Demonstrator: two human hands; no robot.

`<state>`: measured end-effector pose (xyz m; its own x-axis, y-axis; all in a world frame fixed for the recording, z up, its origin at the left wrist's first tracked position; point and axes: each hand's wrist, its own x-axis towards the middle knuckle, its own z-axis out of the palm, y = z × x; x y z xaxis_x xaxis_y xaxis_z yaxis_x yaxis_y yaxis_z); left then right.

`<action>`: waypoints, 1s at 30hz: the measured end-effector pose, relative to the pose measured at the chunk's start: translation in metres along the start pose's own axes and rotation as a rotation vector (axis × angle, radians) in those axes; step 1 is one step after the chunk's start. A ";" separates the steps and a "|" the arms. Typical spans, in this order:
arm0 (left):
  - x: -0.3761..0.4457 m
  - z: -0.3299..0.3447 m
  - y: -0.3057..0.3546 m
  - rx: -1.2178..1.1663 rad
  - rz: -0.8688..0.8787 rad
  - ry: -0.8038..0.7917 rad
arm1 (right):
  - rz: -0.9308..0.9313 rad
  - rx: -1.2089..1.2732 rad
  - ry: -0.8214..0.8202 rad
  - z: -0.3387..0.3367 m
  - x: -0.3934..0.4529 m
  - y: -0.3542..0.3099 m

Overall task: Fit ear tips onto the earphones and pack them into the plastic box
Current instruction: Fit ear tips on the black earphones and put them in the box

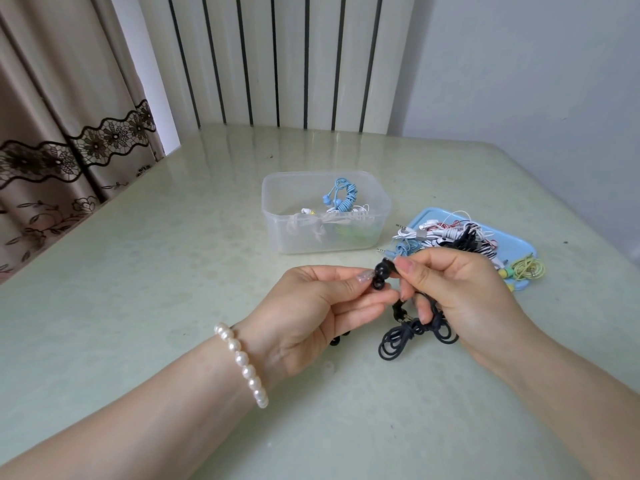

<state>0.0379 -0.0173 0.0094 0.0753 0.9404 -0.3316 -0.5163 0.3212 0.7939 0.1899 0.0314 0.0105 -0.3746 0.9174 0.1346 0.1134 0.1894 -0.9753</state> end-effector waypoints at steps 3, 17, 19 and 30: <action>0.000 0.000 0.001 -0.033 -0.011 -0.003 | -0.001 0.016 0.004 0.000 0.000 0.000; -0.003 0.001 0.002 -0.042 -0.020 -0.001 | -0.038 -0.042 0.002 0.001 0.001 0.002; -0.003 0.001 0.003 -0.038 -0.018 0.003 | -0.048 -0.051 0.013 0.001 0.001 0.002; -0.003 0.000 0.003 0.016 -0.032 0.004 | -0.036 -0.068 -0.003 0.001 0.000 0.000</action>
<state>0.0363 -0.0191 0.0131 0.0884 0.9291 -0.3591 -0.5001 0.3531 0.7907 0.1888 0.0315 0.0102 -0.3822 0.9084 0.1692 0.1619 0.2461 -0.9556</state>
